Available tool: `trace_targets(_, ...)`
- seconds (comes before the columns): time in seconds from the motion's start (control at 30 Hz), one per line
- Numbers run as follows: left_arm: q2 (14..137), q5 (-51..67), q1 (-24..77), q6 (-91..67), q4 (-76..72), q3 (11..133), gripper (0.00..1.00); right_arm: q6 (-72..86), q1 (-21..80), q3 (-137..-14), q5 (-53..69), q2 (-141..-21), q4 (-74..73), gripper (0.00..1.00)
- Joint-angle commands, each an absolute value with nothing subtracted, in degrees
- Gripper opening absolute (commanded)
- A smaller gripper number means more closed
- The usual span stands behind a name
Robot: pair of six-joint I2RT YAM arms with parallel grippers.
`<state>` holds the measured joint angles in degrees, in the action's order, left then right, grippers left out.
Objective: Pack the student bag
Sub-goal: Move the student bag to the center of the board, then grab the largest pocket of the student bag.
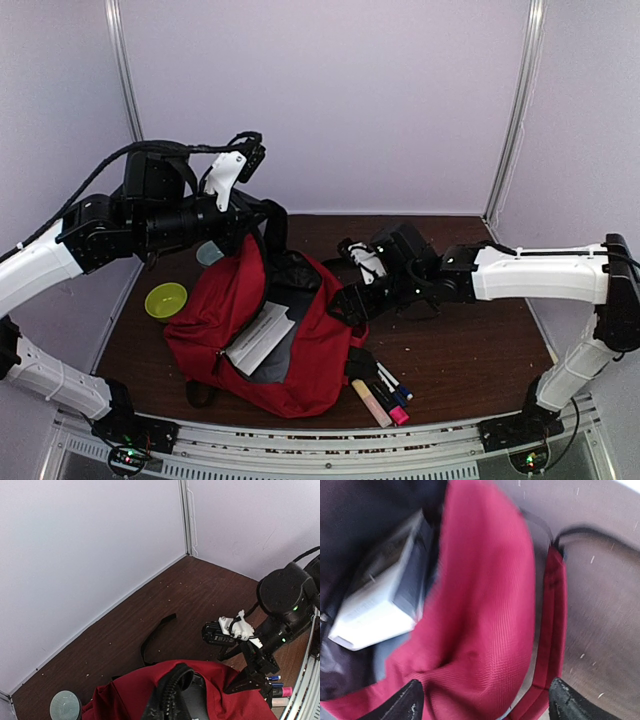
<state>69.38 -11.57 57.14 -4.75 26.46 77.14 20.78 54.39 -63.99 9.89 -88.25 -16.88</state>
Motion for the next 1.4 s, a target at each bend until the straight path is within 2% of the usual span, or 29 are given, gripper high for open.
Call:
trace_targets(0.0, 68.7, -12.4, 57.1, -5.2, 19.1, 78.7, 0.0, 22.2, 54.3, -65.6, 14.3, -90.3, -19.9, 0.83)
trace_targets(0.07, 68.5, -12.7, 57.1, -5.2, 19.1, 78.5, 0.0, 22.0, 54.3, -65.7, 16.7, -90.2, -20.1, 0.75)
trace_targets(0.1, 68.4, -12.7, 57.1, -5.1, 19.2, 78.4, 0.0, 21.7, 54.2, -65.8, 17.8, -89.9, -20.1, 0.63)
trace_targets(0.2, 68.8, -11.5, 57.1, -4.8, 19.4, 78.7, 0.0, 22.4, 52.6, -66.7, 22.3, -88.9, -20.0, 0.17)
trace_targets(0.23, 69.3, -9.8, 57.1, -4.4, 19.8, 79.2, 0.0, 23.2, 51.1, -67.1, 24.5, -88.5, -19.7, 0.06)
trace_targets(0.27, 69.9, -8.0, 57.1, -4.2, 20.5, 80.0, 0.0, 24.1, 49.9, -67.3, 26.8, -87.9, -19.0, 0.0)
trace_targets(0.33, 71.3, -4.0, 57.1, -4.0, 22.0, 81.7, 0.04, 26.0, 47.1, -67.1, 30.6, -86.7, -16.3, 0.0)
trace_targets(0.4, 72.5, 1.2, 57.1, -3.8, 23.3, 83.2, 0.4, 27.2, 43.6, -67.4, 32.6, -86.5, -14.4, 0.0)
trace_targets(0.5, 73.1, 9.6, 57.1, -3.1, 26.2, 84.2, 0.87, 27.0, 34.6, -71.7, 36.7, -88.6, -15.4, 0.0)
trace_targets(0.53, 72.5, 9.1, 57.1, -2.7, 27.0, 83.6, 0.9, 27.1, 32.9, -72.9, 38.4, -89.7, -15.7, 0.0)
trace_targets(0.63, 70.0, 1.9, 57.1, -1.9, 31.2, 80.7, 0.91, 27.0, 28.5, -76.5, 39.7, -93.7, -16.2, 0.0)
trace_targets(0.8, 66.2, -10.5, 57.1, 0.0, 38.9, 74.0, 0.92, 24.3, 23.6, -89.2, 34.2, -102.8, -24.1, 0.17)
trace_targets(0.83, 66.0, -11.6, 57.1, 0.0, 40.4, 73.0, 0.91, 23.0, 23.1, -93.0, 32.3, -104.5, -28.0, 0.22)
trace_targets(0.93, 65.7, -11.2, 57.2, 0.0, 42.5, 69.7, 0.91, 19.1, 22.6, -98.6, 24.9, -105.8, -36.2, 0.46)
trace_targets(0.97, 65.9, -10.7, 57.3, 0.3, 42.6, 68.4, 0.91, 18.9, 22.5, -98.2, 21.8, -104.9, -36.7, 0.51)
trace_targets(1.07, 68.7, -9.6, 58.8, 2.4, 42.5, 65.7, 0.92, 19.1, 22.3, -93.4, 15.0, -98.7, -35.1, 0.56)
trace_targets(1.23, 77.9, -8.5, 61.5, 9.0, 43.6, 67.4, 0.92, 20.0, 23.7, -81.1, 7.6, -84.8, -30.4, 0.56)
trace_targets(1.37, 82.6, -11.9, 61.4, 10.7, 43.6, 67.4, 0.93, 19.6, 30.0, -69.7, 5.8, -75.0, -27.2, 0.55)
